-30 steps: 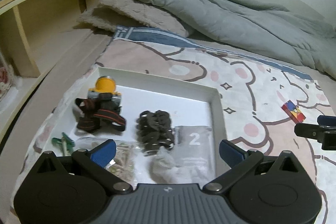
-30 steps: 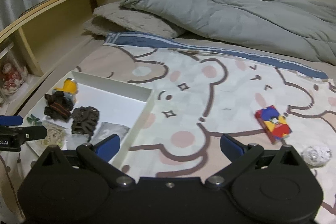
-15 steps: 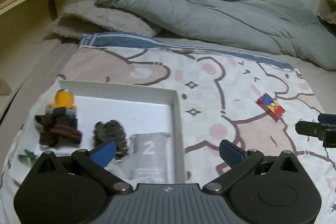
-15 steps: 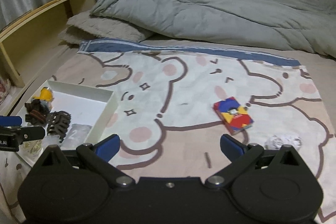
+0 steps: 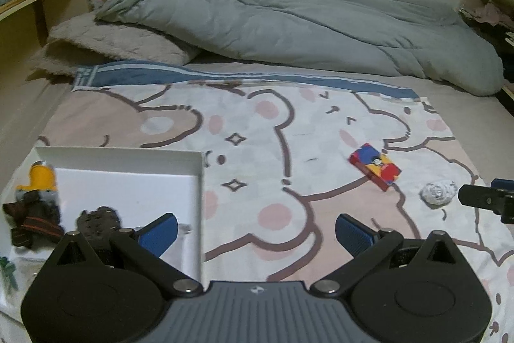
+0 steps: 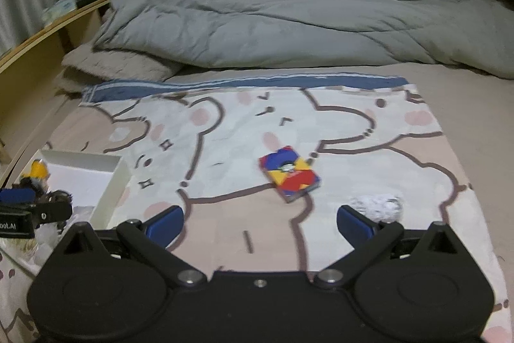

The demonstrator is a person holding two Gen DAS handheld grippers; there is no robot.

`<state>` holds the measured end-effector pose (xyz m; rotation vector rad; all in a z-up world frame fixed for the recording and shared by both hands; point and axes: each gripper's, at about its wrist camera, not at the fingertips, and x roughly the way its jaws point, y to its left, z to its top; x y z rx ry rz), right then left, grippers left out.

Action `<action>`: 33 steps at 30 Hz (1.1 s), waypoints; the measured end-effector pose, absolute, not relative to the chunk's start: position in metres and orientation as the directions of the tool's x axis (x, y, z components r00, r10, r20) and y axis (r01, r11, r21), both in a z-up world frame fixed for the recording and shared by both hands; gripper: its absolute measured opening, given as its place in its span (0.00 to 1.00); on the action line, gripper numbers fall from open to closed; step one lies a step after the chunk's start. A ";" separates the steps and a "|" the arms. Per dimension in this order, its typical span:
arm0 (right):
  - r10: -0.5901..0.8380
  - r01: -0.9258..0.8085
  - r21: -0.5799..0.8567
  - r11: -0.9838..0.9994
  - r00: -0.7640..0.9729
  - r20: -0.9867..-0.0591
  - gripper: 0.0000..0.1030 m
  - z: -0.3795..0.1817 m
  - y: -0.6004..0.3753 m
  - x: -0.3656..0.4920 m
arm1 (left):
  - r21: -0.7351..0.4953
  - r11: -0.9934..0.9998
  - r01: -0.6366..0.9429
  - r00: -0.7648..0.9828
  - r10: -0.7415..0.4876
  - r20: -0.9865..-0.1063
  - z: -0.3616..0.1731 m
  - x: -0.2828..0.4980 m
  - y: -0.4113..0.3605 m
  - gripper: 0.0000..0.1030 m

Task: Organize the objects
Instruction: 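Move the left tool to the card box while the right tool moves to the foil ball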

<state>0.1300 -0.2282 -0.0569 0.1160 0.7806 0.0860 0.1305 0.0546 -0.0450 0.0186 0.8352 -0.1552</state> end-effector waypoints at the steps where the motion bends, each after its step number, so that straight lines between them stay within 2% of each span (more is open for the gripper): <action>1: 0.113 -0.023 0.137 0.990 0.709 -0.696 1.00 -0.057 -0.234 0.130 | -0.049 0.988 0.149 0.660 -0.136 -0.739 -0.046 0.132 0.050 1.00; 12: 0.023 0.100 0.133 0.986 0.711 -0.702 1.00 -0.070 -0.294 0.126 | -0.082 0.982 0.169 0.676 -0.176 -0.716 -0.053 0.147 0.006 1.00; 20: -0.022 0.154 0.123 0.980 0.704 -0.710 1.00 -0.083 -0.325 0.125 | -0.035 0.977 0.212 0.715 -0.179 -0.676 -0.063 0.153 -0.022 1.00; 33: -0.020 0.112 0.091 0.990 0.733 -0.680 1.00 -0.112 -0.358 0.140 | 0.030 0.904 0.426 0.706 -0.311 -0.636 -0.113 0.175 -0.063 1.00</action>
